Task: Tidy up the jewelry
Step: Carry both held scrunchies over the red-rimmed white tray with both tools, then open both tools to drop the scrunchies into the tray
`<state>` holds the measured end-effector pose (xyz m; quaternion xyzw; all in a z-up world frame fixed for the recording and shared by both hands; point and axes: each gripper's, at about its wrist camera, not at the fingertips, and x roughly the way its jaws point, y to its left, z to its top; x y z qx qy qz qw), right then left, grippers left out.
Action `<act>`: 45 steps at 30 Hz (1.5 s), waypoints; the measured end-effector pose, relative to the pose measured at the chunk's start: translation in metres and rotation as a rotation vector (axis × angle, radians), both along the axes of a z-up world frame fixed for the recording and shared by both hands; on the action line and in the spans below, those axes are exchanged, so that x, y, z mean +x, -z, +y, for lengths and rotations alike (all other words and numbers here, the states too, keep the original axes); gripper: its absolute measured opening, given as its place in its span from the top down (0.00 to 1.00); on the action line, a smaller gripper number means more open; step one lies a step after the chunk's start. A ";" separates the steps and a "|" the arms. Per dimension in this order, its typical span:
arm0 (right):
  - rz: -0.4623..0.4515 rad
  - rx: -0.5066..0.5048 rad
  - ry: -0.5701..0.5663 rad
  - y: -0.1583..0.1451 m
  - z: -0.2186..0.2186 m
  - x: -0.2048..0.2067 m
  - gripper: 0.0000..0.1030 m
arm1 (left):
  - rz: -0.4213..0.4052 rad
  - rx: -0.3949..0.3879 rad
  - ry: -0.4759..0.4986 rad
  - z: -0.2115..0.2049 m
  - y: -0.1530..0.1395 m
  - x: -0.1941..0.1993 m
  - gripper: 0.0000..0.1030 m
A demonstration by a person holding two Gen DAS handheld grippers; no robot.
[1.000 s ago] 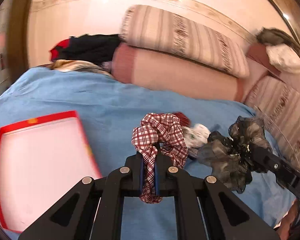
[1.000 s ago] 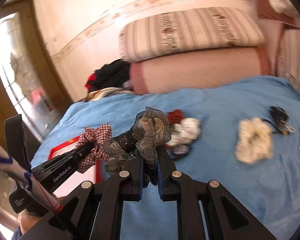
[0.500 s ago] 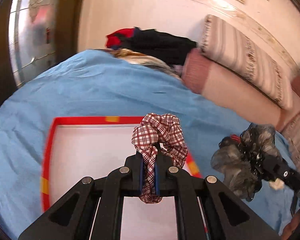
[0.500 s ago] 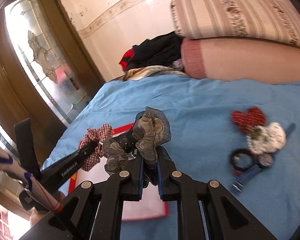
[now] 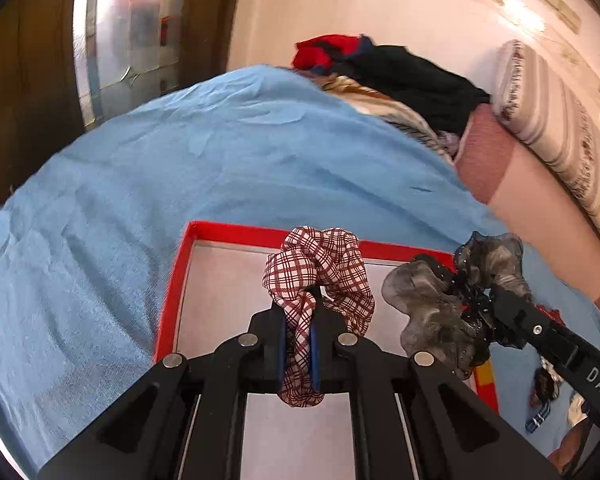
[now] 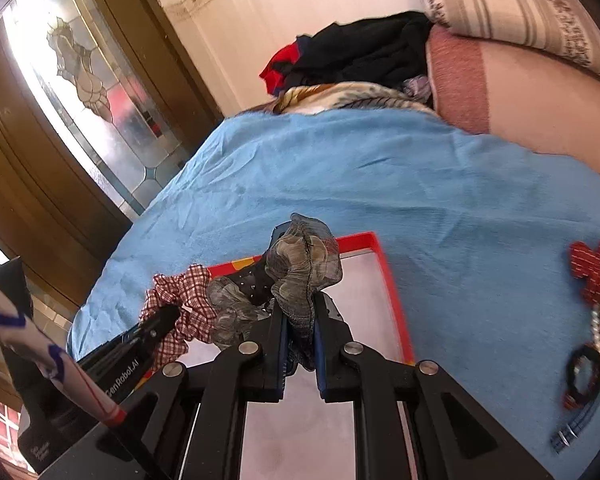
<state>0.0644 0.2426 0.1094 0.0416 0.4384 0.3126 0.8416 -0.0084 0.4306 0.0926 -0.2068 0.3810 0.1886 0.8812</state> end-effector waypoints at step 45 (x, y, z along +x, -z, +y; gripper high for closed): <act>-0.036 0.018 0.150 -0.015 -0.215 -0.065 0.51 | -0.161 0.041 0.240 -0.130 -0.039 0.023 0.49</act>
